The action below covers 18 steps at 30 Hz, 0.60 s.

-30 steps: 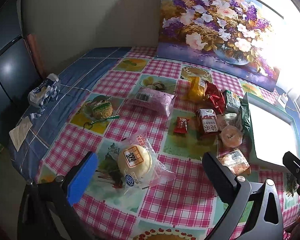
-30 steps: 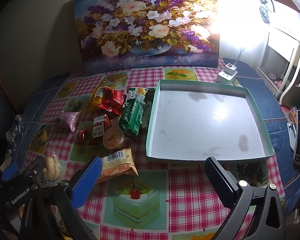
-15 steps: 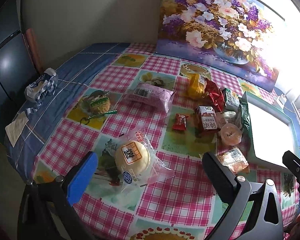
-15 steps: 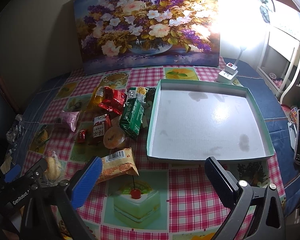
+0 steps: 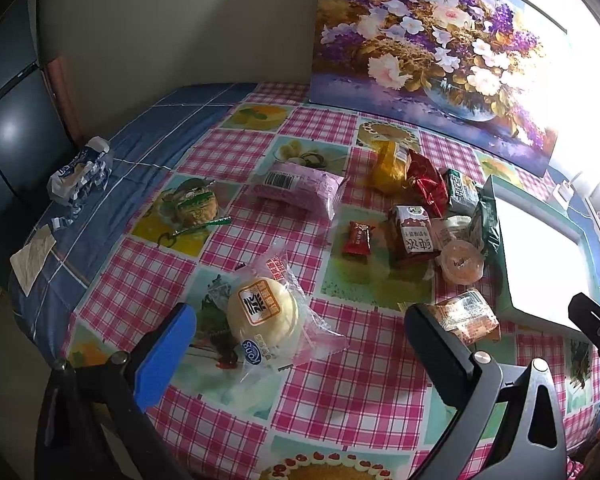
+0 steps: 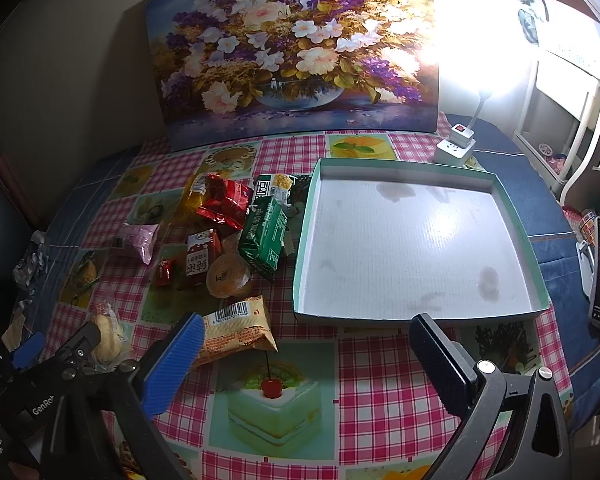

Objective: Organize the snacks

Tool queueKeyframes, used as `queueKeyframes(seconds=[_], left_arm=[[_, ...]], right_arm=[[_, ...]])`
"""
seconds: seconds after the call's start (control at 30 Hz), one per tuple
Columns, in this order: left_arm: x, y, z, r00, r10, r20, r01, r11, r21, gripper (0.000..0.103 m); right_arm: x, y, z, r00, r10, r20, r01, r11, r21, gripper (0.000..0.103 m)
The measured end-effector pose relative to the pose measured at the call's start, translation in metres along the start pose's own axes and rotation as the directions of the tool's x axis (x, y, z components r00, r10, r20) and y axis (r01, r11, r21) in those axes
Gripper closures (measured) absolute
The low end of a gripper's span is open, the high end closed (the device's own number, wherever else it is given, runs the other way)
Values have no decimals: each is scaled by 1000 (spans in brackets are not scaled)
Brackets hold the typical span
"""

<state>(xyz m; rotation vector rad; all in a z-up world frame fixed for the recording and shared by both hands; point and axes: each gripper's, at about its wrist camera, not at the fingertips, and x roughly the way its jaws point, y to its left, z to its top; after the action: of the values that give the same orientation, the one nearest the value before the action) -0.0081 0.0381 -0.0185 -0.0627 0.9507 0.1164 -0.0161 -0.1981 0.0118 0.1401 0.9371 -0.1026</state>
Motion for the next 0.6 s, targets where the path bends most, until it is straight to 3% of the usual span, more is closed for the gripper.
queueKeyframes(seconds=[0.6], left_arm=[[10,3,-2,999,-29,-44,28,999,-25,0]], right_arm=[[3,1,-1,1000,-5,-6,5,1000,-3,0]])
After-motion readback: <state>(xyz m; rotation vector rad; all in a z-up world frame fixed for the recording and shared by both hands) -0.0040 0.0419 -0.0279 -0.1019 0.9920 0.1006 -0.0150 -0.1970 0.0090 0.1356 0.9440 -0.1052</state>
